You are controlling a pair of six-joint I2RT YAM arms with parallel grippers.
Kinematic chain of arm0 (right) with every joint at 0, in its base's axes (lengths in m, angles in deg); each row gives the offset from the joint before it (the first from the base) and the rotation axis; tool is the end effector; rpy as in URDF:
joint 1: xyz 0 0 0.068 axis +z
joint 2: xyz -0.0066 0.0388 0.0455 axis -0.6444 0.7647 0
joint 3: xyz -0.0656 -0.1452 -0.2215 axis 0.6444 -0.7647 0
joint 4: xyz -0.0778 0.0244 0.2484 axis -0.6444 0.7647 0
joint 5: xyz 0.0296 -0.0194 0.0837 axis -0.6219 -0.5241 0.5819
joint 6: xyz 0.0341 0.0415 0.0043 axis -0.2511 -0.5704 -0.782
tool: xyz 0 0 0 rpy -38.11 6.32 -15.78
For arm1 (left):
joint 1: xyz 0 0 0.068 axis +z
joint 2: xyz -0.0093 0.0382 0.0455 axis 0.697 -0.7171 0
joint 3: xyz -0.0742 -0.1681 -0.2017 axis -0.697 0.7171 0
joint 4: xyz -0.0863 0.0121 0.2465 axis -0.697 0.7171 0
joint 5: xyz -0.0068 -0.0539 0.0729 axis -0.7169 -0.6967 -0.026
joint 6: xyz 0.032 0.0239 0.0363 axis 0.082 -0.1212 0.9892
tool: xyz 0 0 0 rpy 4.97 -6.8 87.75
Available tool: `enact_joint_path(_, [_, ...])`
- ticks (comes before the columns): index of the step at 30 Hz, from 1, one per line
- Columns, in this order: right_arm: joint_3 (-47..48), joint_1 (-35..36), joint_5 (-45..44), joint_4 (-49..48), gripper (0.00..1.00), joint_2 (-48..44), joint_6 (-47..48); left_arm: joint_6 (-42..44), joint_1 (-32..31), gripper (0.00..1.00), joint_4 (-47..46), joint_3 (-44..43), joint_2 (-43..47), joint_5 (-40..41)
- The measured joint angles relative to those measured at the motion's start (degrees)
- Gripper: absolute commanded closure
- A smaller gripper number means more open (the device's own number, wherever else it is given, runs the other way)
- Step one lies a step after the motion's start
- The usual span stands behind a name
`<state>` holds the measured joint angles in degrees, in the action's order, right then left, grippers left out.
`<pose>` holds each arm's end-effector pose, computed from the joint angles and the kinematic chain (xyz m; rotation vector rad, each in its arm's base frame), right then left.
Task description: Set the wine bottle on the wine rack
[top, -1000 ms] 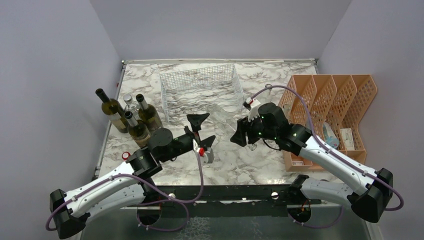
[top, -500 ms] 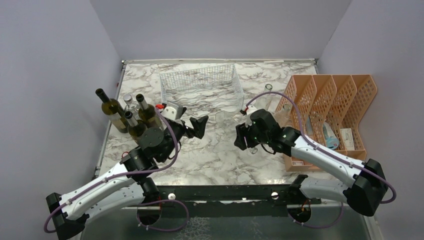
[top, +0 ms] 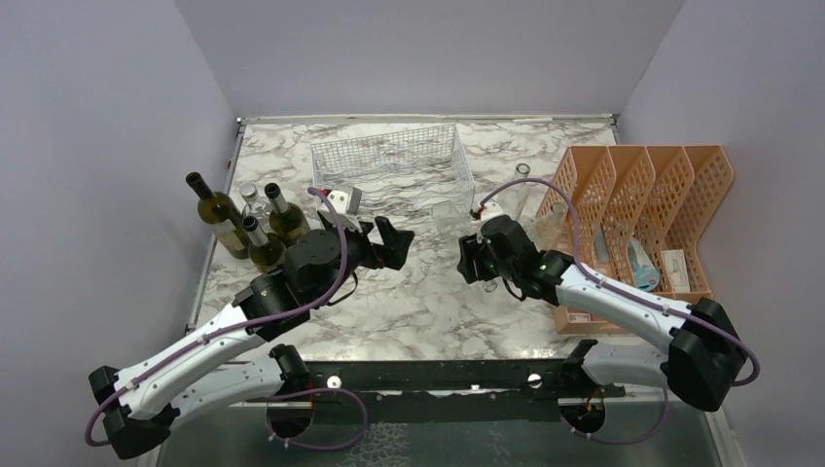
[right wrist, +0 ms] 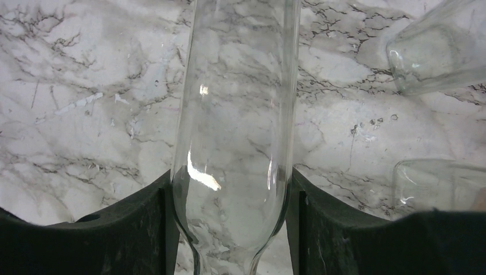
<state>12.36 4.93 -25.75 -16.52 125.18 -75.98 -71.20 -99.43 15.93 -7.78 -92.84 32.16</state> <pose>0.1801 0.1718 0.2298 -0.4722 2.2674 0.3631 0.1104 -0.1340 0.3505 0.1160 1.7703 -0.6993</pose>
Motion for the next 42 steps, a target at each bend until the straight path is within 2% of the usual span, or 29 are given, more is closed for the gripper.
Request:
enact_joint_path(4, [-0.7, 0.0, -1.7, -3.9, 0.99, 1.8, -0.8, 0.0, 0.0, 0.01, 2.8, -3.2, -2.6, -4.6])
enact_joint_path(13, [-1.3, 0.0, -6.5, -15.3, 0.99, 9.1, -3.4, 0.5, 0.0, 0.01, 5.6, -3.2, -2.7, -12.4])
enact_joint_path(19, [-0.5, 0.0, -11.3, -20.4, 0.99, 16.0, -6.9, 0.5, 0.0, 0.01, 6.6, -2.2, -0.5, -13.4])
enact_joint_path(25, [2.8, 0.0, -12.2, -25.0, 0.99, 22.7, -7.7, 1.2, 0.0, 0.01, 6.6, -1.6, 0.1, -15.6])
enact_joint_path(35, [9.8, -0.2, -17.1, -29.2, 0.99, 30.9, -6.5, 2.6, 0.0, 0.01, 6.7, -1.6, -0.5, -17.3])
enact_joint_path(42, [11.6, -1.6, -17.5, -32.2, 0.99, 34.2, -2.1, 2.6, 0.0, 0.01, 7.0, -1.6, -0.9, -17.4])
